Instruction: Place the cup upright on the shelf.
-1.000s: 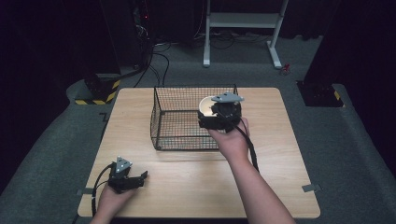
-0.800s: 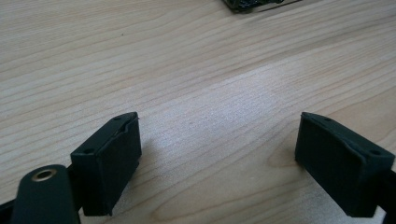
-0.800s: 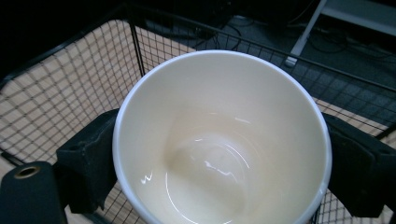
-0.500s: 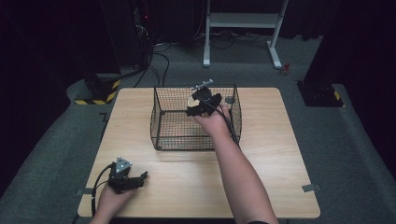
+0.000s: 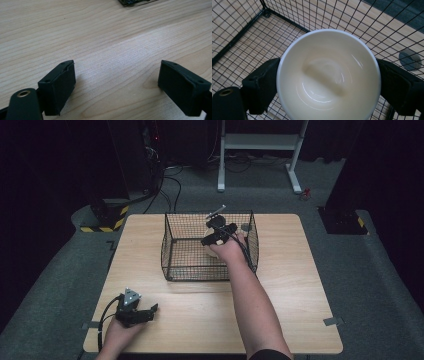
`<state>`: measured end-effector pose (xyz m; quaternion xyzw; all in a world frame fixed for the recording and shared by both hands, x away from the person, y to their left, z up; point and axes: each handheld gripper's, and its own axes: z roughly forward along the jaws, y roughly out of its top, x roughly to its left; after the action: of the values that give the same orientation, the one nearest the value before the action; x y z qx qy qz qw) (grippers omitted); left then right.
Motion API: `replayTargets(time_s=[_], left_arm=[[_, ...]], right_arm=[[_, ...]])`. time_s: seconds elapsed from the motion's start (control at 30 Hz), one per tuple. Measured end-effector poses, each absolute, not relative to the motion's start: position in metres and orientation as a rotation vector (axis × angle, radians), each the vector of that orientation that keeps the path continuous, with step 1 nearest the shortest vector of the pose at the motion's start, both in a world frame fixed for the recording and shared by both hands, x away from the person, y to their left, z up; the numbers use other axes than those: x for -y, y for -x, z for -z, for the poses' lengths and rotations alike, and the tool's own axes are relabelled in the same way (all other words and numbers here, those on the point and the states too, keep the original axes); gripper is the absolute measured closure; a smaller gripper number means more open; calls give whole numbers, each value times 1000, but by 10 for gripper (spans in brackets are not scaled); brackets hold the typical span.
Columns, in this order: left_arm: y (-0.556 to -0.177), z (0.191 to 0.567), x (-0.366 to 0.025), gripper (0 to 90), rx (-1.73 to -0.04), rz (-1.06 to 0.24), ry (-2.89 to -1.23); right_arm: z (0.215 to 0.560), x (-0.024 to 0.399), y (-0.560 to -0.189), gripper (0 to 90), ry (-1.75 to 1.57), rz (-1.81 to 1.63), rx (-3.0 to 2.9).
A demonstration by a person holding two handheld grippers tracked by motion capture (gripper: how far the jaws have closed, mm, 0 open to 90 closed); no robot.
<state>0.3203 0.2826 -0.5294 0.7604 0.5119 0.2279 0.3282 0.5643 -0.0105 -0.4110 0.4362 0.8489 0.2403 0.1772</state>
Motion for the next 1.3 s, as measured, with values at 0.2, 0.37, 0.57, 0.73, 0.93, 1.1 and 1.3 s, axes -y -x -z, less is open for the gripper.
replayTargets(time_s=[0.2,0.37,0.57,0.73,0.93,1.1,1.3], left_arm=[[-320,529,-283,148,-1340,-596,-1990],[-320,529,-283,148,-1340,-596,-1990],[-320,529,-283,148,-1340,-596,-1990],[-320,529,-283,148,-1340,-596,-1990],[-320,529,-283,148,-1340,-596,-1991],[-320,529,-283,148,-1339,-597,-1991],[-320,529,-282,148,-1339,-598,-1990]], right_arm=[[417,10,-567,105,-1257,-636,-2432],[418,10,-567,105,-1259,-629,-2439],[419,12,-565,105,-1249,-639,-2445],[418,12,-562,105,-1271,-632,-2452],[417,14,-560,104,-1254,-636,-2453],[412,16,-558,93,-1259,-656,-2420],[405,20,-556,94,-1246,-696,-2406]])
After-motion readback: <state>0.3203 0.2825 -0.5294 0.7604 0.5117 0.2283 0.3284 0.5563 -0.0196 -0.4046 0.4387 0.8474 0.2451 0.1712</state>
